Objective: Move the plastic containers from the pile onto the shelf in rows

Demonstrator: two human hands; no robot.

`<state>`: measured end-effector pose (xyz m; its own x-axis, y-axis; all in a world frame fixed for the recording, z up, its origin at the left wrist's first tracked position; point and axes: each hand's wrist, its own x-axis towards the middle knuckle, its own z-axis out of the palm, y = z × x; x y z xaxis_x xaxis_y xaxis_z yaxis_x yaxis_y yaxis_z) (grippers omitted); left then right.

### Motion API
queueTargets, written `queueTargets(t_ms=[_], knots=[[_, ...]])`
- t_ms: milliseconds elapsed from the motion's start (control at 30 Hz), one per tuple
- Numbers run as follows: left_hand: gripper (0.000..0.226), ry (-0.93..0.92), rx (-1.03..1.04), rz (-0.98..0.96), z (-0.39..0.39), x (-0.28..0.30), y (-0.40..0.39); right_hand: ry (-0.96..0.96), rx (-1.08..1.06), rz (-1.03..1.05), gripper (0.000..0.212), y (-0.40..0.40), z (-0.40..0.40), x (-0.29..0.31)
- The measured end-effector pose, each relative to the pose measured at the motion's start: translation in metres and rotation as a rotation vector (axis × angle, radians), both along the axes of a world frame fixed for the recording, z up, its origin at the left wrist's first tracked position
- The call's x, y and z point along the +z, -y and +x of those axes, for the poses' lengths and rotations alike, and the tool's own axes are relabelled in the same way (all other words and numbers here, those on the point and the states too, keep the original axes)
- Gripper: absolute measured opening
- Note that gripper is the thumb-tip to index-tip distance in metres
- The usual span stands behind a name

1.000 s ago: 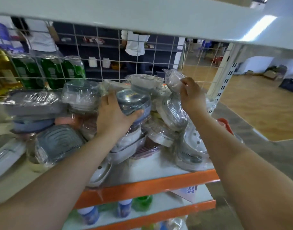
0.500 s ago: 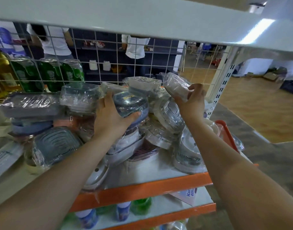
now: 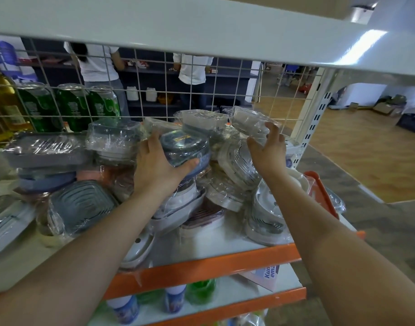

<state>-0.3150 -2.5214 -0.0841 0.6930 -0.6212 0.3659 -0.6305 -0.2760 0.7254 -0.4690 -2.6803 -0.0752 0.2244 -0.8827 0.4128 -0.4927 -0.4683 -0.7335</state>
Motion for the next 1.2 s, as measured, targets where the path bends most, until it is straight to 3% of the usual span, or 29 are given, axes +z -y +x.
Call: queueTargets(t_ms=[333, 533, 867, 1033, 1200], knots=[[0.103, 0.056, 0.032, 0.081, -0.017, 0.004, -0.019, -0.049, 0.03, -0.008, 0.058, -0.031, -0.01, -0.01], [0.074, 0.06, 0.045, -0.023, -0.021, -0.002, -0.045, -0.077, 0.053, -0.037, 0.053, -0.056, -0.008, -0.013], [0.028, 0.003, 0.001, 0.011, 0.003, -0.012, -0.116, -0.099, 0.083, -0.085, 0.043, -0.129, 0.01, -0.008], [0.024, 0.086, -0.06, 0.065, 0.027, -0.015, -0.163, -0.033, 0.133, -0.111, 0.035, -0.181, 0.028, -0.013], [0.025, 0.05, -0.088, 0.154, 0.054, -0.014, -0.221, -0.05, 0.142, -0.093, 0.036, -0.237, 0.054, -0.01]])
